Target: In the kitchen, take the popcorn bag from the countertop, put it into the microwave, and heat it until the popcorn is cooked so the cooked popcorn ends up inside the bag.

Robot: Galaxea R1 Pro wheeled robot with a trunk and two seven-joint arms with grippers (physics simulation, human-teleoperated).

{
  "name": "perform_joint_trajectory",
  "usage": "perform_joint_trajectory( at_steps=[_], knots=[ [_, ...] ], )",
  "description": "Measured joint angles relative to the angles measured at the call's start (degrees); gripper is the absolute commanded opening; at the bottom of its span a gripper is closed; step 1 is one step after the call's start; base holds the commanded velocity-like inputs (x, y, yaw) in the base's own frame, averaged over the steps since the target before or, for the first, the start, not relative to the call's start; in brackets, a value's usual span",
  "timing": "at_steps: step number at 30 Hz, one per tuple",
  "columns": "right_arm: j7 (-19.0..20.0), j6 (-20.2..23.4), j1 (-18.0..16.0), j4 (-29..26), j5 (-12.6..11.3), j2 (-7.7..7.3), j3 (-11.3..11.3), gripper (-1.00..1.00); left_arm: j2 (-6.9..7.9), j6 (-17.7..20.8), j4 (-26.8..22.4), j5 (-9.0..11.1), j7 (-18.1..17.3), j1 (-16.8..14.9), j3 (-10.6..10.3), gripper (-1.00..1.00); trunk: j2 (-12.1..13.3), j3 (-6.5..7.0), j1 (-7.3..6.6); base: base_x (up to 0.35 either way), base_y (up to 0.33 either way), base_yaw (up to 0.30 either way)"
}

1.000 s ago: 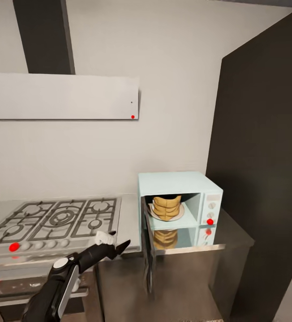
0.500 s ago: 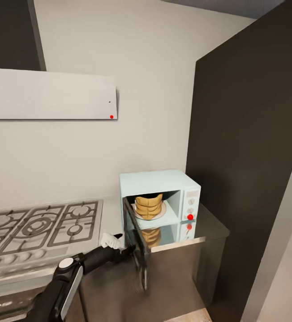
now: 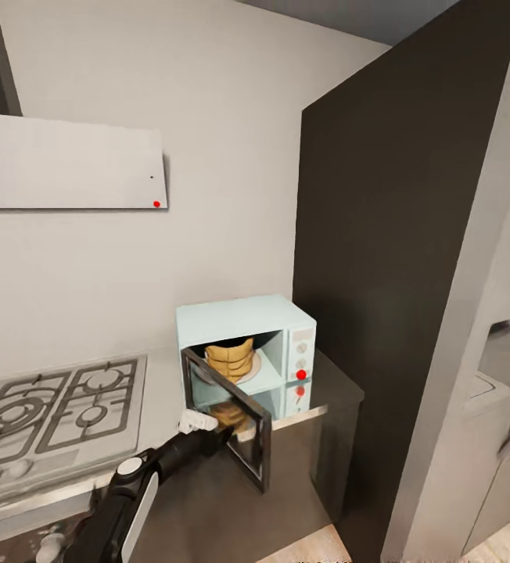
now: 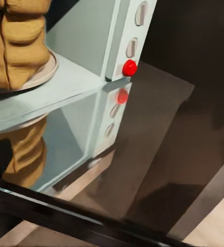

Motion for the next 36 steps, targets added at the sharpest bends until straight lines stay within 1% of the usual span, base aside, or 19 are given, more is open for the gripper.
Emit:
perform_joint_trajectory(
  at_steps=[1, 3, 4, 6, 10, 21, 24, 25, 26, 27, 28, 29, 30, 36],
  knots=[
    [0.0, 0.0, 0.0, 0.0, 0.0, 0.0, 0.0, 1.0, -0.02, -0.02, 0.0, 0.01, 0.99, 0.0, 0.0, 1.0, 0.0, 0.0, 0.0, 0.0, 0.0, -0.269],
    [0.0, 0.0, 0.0, 0.0, 0.0, 0.0, 0.0, 1.0, -0.08, -0.09, 0.01, 0.03, 4.8, 0.0, 0.0, 1.0, 0.0, 0.0, 0.0, 0.0, 0.0, -0.263],
    [0.0, 0.0, 0.0, 0.0, 0.0, 0.0, 0.02, 1.0, -0.27, -0.06, 0.01, 0.03, 7.19, 0.0, -0.01, 1.0, 0.0, 0.0, 0.0, 0.0, 0.0, -0.258],
    [0.0, 0.0, 0.0, 0.0, 0.0, 0.0, 0.06, 1.0, -1.16, -0.02, 0.0, -0.02, 9.71, 0.0, -0.18, 1.0, 0.0, 0.0, 0.0, 0.0, 0.0, -0.256],
    [0.0, 0.0, 0.0, 0.0, 0.0, 0.0, 0.08, 1.0, -1.43, -0.01, -0.07, -0.03, 10.26, 0.0, -0.54, 1.0, 0.0, 0.0, 0.0, 0.0, 0.0, -0.256],
    [-0.05, 0.0, 0.0, 0.0, 0.0, 0.0, 0.17, 1.0, -1.54, -0.18, -0.12, -0.07, 10.48, 0.0, -0.57, 1.0, 0.0, 0.0, 0.0, 0.0, 0.0, -0.257],
    [-0.07, 0.0, 0.0, 0.0, 0.0, 0.0, 0.17, 1.0, -1.55, -0.21, -0.81, 0.01, 10.57, 0.0, -0.47, 1.0, 0.0, 0.0, 0.0, 0.0, 0.0, -0.257],
    [-0.05, 0.0, 0.0, 0.0, 0.0, 0.02, 0.17, 1.0, -1.55, -0.2, -1.42, 0.02, 11.08, 0.0, -0.44, 1.0, 0.0, 0.0, 0.0, 0.0, 0.0, -0.257],
    [-0.04, 0.0, 0.0, 0.0, 0.0, 0.02, 0.17, 1.0, -1.55, -0.19, -1.83, 0.02, 12.48, 0.0, -0.42, 1.0, 0.0, 0.0, 0.0, 0.0, 0.0, -0.257],
    [-0.06, 0.0, 0.0, 0.0, 0.0, 0.02, 0.17, 1.0, -1.63, -0.18, -2.08, 0.04, 15.92, 0.0, -0.45, 1.0, 0.0, 0.0, 0.0, 0.0, 0.0, -0.257],
    [-0.08, 0.0, 0.0, 0.0, 0.0, 0.01, 0.17, 1.0, -1.68, -0.21, -2.25, 0.09, 20.12, 0.0, -0.48, 1.0, 0.0, 0.0, 0.0, 0.0, 0.0, -0.257],
    [-0.08, 0.0, 0.0, 0.0, 0.0, 0.0, 0.17, 1.0, -1.68, -0.25, -2.41, 0.14, 22.54, 0.0, -0.49, 1.0, 0.0, 0.0, 0.0, 0.0, 0.0, -0.254],
    [-0.09, 0.0, 0.0, 0.0, 0.0, 0.0, 0.17, 1.0, -1.65, -0.29, -2.55, 0.14, 24.13, 0.0, -0.49, 1.0, 0.0, 0.0, 0.0, 0.0, 0.0, -0.251],
    [-0.09, 0.0, 0.0, 0.0, 0.0, 0.0, 0.18, 1.0, -1.64, -0.31, -3.32, 0.11, 26.11, 0.0, -0.47, 1.0, 0.0, 0.0, 0.0, 0.0, 0.0, -0.219]
  ],
)
